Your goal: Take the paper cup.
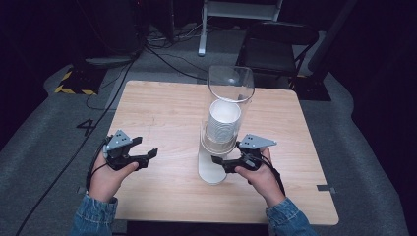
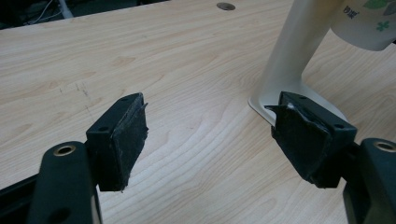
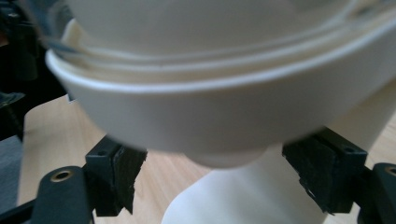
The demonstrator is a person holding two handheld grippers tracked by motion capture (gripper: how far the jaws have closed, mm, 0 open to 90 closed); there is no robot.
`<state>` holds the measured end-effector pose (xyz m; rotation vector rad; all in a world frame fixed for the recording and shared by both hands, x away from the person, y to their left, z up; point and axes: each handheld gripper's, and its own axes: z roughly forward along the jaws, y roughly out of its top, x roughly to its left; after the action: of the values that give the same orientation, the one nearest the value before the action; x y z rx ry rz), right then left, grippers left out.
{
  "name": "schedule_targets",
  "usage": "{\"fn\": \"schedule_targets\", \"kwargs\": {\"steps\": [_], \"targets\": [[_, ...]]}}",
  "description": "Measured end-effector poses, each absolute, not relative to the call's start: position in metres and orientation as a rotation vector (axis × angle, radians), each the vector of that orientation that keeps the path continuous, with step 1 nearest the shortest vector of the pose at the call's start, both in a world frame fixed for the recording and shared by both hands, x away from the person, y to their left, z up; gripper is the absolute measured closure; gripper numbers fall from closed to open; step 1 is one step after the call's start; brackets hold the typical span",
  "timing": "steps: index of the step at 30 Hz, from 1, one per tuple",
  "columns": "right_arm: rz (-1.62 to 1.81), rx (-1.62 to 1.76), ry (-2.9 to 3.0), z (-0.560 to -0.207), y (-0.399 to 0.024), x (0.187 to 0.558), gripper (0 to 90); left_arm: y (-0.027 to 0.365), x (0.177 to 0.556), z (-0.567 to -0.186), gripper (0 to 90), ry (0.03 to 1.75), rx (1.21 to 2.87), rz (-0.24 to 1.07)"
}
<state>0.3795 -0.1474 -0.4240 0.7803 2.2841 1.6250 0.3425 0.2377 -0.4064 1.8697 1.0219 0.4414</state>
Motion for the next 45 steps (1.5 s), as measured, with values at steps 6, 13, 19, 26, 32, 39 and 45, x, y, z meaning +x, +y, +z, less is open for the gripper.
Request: {"fn": "schedule_targets", "kwargs": {"steps": [6, 13, 19, 26, 32, 39, 45], "targets": [[1.629, 0.735, 2.207, -0.429, -0.136, 0.381, 26.2, 0.239, 0.341, -0.408, 26.1, 1.028, 1.87, 0.443], [1.66, 0.746, 2.132, -0.43, -0.133, 0.381, 32.5, 0.241, 0.34, -0.409, 26.1, 1.035, 1.872, 0.445], [1.644, 0.724, 2.124, -0.432, -0.133, 0.379, 34.1, 0.241, 0.34, -0.41, 26.1, 1.036, 1.876, 0.44], [1.61, 0.749, 2.174, -0.438, -0.132, 0.378, 35.4, 0.239, 0.34, -0.41, 26.1, 1.034, 1.879, 0.435], [1.591, 0.756, 2.197, -0.448, -0.131, 0.379, 35.7, 0.24, 0.34, -0.41, 26.1, 1.034, 1.877, 0.434], [1.591, 0.758, 2.191, -0.449, -0.131, 0.377, 36.1, 0.239, 0.34, -0.411, 26.1, 1.034, 1.879, 0.436], [1.581, 0.746, 2.199, -0.448, -0.131, 0.377, 34.1, 0.239, 0.34, -0.411, 26.1, 1.035, 1.881, 0.435]]}}
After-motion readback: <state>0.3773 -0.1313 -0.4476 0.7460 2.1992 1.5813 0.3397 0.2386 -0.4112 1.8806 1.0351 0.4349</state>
